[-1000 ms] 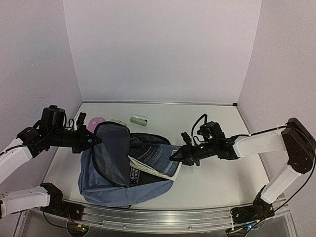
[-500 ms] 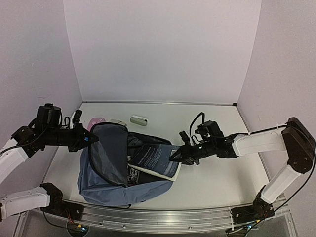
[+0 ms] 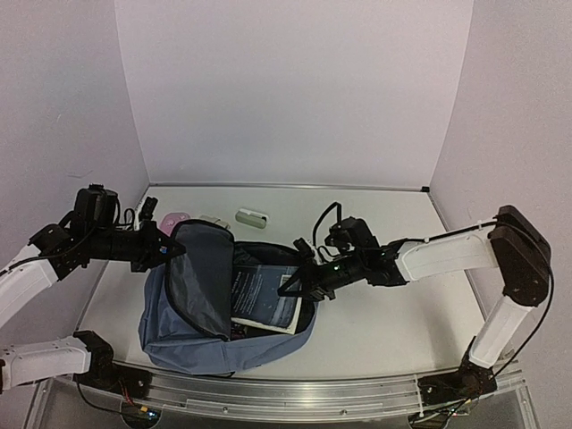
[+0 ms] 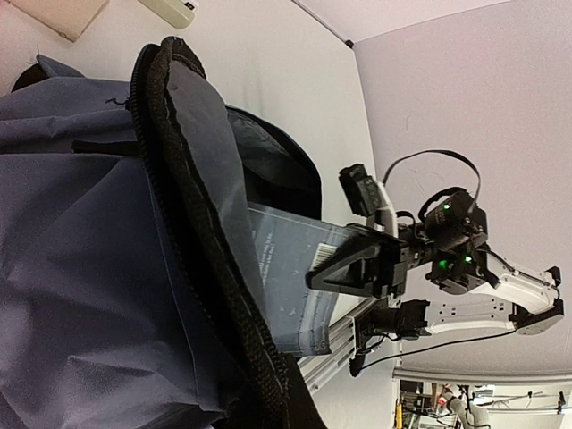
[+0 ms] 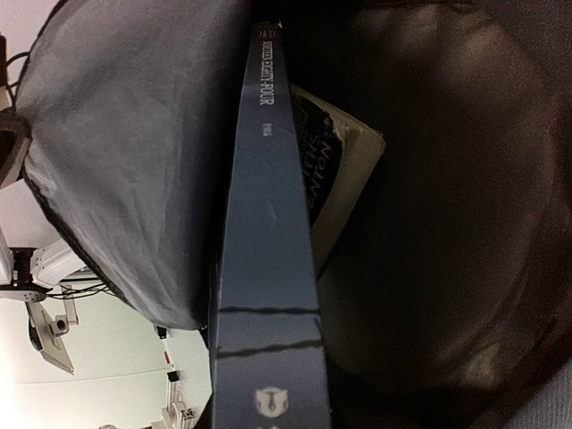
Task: Pack the student bag
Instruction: Place the book in the student bag.
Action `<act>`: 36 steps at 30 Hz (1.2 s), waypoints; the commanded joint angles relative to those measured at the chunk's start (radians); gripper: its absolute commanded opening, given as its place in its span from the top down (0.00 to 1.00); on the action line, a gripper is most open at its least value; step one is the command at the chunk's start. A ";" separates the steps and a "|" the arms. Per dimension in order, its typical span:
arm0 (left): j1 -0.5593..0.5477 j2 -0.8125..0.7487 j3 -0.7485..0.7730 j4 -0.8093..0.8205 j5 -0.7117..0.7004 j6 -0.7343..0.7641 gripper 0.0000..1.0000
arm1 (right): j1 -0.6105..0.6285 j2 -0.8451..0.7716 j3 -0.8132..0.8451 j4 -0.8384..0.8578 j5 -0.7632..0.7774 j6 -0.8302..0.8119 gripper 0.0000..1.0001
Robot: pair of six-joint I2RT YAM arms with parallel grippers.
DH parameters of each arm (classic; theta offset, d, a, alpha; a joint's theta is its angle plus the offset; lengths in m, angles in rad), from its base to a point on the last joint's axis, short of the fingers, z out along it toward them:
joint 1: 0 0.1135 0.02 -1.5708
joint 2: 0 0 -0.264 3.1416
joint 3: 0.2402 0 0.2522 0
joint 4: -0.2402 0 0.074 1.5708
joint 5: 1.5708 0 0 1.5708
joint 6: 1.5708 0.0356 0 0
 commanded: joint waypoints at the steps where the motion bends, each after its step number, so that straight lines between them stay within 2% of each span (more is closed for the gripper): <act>1: 0.004 0.017 0.020 0.110 0.030 0.014 1.00 | 0.028 0.106 0.080 0.120 -0.053 0.057 1.00; 6: 0.004 0.049 -0.011 0.161 0.051 -0.006 1.00 | 0.060 0.198 0.180 0.121 -0.010 0.056 1.00; 10: 0.004 0.078 -0.041 0.204 0.061 -0.032 1.00 | 0.094 0.257 0.262 0.054 0.071 0.010 0.88; 16: 0.004 0.100 -0.088 0.258 0.062 -0.065 1.00 | 0.146 0.318 0.375 -0.081 0.201 -0.047 0.80; 18: 0.004 0.101 -0.092 0.250 0.048 -0.070 1.00 | 0.149 0.302 0.378 -0.100 0.238 -0.052 0.70; 22: 0.004 0.073 -0.092 0.200 -0.003 -0.070 1.00 | 0.149 0.232 0.371 -0.179 0.367 -0.082 0.42; 27: 0.004 0.046 -0.087 0.121 -0.054 -0.065 1.00 | 0.149 0.147 0.342 -0.250 0.466 -0.077 0.25; 31: 0.004 0.032 -0.091 0.089 -0.067 -0.065 1.00 | 0.151 0.118 0.325 -0.266 0.514 -0.058 0.24; 36: 0.004 0.031 -0.085 0.074 -0.071 -0.058 1.00 | 0.164 0.152 0.339 -0.268 0.514 -0.049 0.35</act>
